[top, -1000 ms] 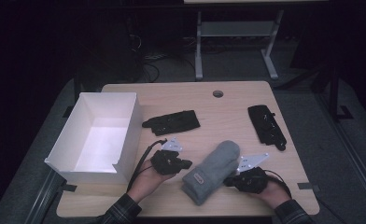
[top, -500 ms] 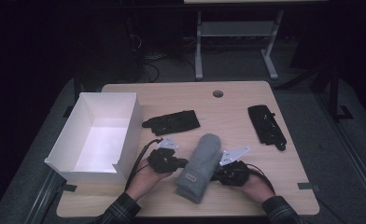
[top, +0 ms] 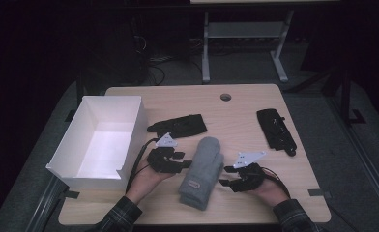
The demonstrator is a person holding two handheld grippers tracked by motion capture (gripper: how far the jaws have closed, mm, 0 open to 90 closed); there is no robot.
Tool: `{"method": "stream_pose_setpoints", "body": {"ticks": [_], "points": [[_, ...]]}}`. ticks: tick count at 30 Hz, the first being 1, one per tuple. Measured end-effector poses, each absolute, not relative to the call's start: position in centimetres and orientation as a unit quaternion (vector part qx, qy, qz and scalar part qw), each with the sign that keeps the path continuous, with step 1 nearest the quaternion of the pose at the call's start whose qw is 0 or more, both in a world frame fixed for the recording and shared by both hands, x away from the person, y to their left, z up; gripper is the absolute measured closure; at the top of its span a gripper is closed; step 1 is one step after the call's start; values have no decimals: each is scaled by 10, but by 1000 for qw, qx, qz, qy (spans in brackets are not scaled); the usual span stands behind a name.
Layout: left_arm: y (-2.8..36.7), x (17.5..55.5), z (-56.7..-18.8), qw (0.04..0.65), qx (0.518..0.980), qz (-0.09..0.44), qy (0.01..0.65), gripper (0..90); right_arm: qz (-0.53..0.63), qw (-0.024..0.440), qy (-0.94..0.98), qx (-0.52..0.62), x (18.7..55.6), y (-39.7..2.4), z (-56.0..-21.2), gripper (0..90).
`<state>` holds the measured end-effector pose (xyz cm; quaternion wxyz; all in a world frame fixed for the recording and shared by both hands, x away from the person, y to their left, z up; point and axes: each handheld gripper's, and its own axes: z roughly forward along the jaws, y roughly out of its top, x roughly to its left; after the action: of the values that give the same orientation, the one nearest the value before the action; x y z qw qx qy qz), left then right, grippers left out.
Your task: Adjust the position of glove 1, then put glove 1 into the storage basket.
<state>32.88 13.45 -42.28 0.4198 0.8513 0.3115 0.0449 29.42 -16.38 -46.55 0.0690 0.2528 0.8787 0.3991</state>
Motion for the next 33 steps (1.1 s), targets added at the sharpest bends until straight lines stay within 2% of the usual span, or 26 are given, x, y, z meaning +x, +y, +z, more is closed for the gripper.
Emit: {"method": "stream_pose_setpoints", "body": {"ticks": [1, 2, 3, 4, 5, 7, 10, 13, 21, 33], "points": [[135, 329, -423, 420, 851, 45, 311, 441, 399, 69, 879, 253, 294, -164, -466, 433], [133, 330, -422, 422, 851, 43, 308, 441, 397, 72, 878, 258, 294, -168, -466, 400], [131, 331, -420, 423, 853, 42, 302, 381, 391, 87, 876, 269, 294, -174, -467, 347], [131, 331, -420, 423, 853, 42, 302, 358, 391, 87, 876, 269, 294, -174, -467, 347], [129, 333, -420, 425, 856, 42, 293, 333, 383, 96, 876, 276, 294, -182, -469, 308], [126, 335, -419, 424, 858, 38, 289, 307, 380, 100, 875, 282, 295, -186, -469, 294], [121, 337, -418, 424, 860, 33, 282, 193, 377, 107, 868, 305, 298, -203, -471, 269], [115, 340, -416, 425, 862, 34, 276, 150, 373, 116, 862, 322, 299, -218, -474, 233], [97, 348, -420, 417, 868, 31, 268, 129, 379, 121, 860, 319, 299, -226, -481, 178], [81, 351, -439, 397, 872, 29, 285, 126, 379, 121, 860, 321, 299, -225, -481, 177]]}}
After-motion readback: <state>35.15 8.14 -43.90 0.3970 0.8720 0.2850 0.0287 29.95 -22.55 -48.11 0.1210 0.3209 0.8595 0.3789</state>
